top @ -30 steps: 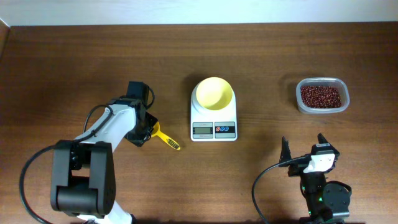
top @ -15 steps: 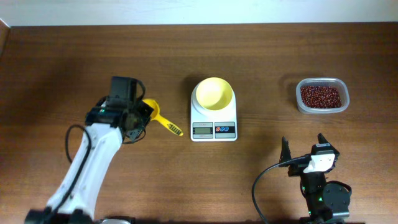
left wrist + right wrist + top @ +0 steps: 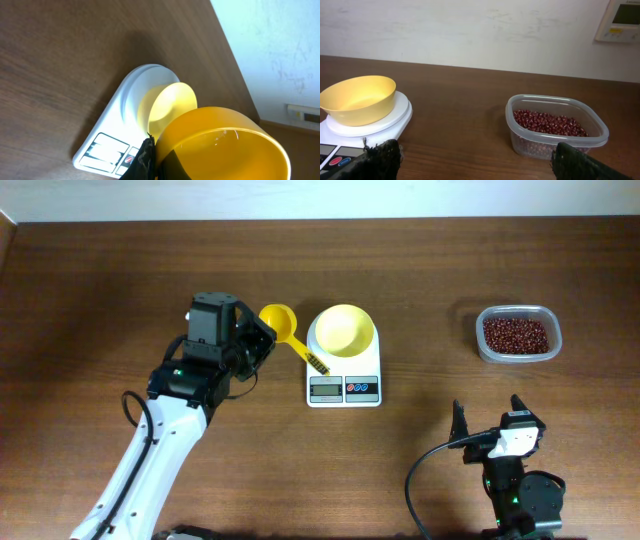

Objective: Scoop item into bowl and weigh 50g on scale
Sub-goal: 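Lift the yellow scoop with the left gripper toward the scale, then move the right gripper toward the scoop held by the left gripper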

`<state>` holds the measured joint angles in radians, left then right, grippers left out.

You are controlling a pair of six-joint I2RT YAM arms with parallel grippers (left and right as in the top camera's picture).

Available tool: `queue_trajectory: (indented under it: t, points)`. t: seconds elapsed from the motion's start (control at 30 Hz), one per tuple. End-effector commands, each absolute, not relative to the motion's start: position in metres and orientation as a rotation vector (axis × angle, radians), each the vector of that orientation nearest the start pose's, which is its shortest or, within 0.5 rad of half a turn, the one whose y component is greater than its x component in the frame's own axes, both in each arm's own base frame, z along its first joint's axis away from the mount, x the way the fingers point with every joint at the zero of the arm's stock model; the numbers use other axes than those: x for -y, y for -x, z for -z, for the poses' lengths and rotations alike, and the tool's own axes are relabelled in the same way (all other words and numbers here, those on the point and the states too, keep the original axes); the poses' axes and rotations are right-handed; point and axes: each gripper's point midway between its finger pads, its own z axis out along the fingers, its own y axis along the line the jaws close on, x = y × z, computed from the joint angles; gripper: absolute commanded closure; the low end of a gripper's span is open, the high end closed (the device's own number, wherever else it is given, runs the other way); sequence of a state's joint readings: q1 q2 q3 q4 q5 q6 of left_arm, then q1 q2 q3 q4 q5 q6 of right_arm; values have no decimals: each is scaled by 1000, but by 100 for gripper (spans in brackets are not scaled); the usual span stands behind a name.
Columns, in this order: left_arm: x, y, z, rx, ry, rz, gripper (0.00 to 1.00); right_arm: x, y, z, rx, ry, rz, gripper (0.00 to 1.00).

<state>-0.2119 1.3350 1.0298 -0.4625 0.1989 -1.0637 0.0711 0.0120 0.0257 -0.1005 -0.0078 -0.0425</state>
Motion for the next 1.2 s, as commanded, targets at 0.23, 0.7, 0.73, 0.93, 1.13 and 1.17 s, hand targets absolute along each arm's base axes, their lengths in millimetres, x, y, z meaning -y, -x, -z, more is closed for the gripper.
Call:
queue_trajectory:
  t: [0.23,0.7,0.73,0.93,1.13,1.17]
  points:
    - [102,-384,-209,-2140,1044,828,100,-22,-244,-156,-1654,113,-37,1]
    - [94,-388,-210,-2095,1094,800,100,-63,-236,-173,-1584,225,-311,1]
    - [94,-388,-210,-2095,1094,800,100,-70,-234,-176,-1576,209,-389,1]
    - [94,-388,-210,-2094,1094,799,100,-79,-229,-186,-1594,-171,-865,1]
    - [94,-388,-210,-2095,1094,800,100,-72,-232,-185,-1585,-333,-949,1]
    - [94,-388,-210,-2095,1094,800,100,-69,-234,-187,-1571,-344,-935,1]
